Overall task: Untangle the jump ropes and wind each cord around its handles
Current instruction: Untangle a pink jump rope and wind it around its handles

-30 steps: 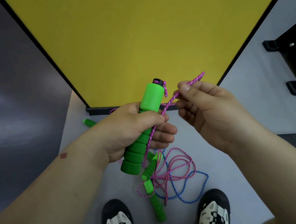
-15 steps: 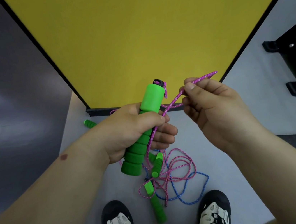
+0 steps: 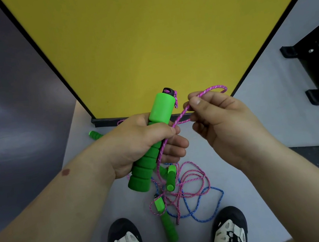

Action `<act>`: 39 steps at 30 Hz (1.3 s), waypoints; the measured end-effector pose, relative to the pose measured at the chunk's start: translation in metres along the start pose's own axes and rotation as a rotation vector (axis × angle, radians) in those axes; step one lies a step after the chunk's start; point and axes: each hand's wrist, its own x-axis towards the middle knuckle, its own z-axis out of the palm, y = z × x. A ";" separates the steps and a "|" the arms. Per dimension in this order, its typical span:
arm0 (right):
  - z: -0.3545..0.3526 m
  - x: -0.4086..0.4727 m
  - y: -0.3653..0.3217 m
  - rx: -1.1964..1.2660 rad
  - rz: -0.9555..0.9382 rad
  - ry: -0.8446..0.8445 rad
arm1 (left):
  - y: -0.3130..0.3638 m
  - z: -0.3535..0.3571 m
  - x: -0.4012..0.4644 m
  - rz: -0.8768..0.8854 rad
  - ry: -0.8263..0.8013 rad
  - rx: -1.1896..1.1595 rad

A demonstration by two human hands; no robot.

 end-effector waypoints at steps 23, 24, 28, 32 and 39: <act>-0.004 0.004 -0.003 0.093 -0.024 0.065 | 0.001 0.001 -0.002 0.005 -0.010 0.010; -0.004 0.003 -0.002 0.088 -0.009 0.042 | 0.001 0.001 -0.002 0.006 -0.009 0.011; 0.000 -0.002 0.001 -0.023 0.058 -0.162 | 0.001 0.001 -0.002 0.011 -0.003 0.013; 0.002 -0.003 0.004 -0.086 0.025 -0.157 | 0.001 0.002 -0.003 0.013 -0.008 0.016; -0.003 0.002 -0.002 0.041 -0.047 0.049 | 0.001 0.000 -0.002 0.015 -0.026 0.032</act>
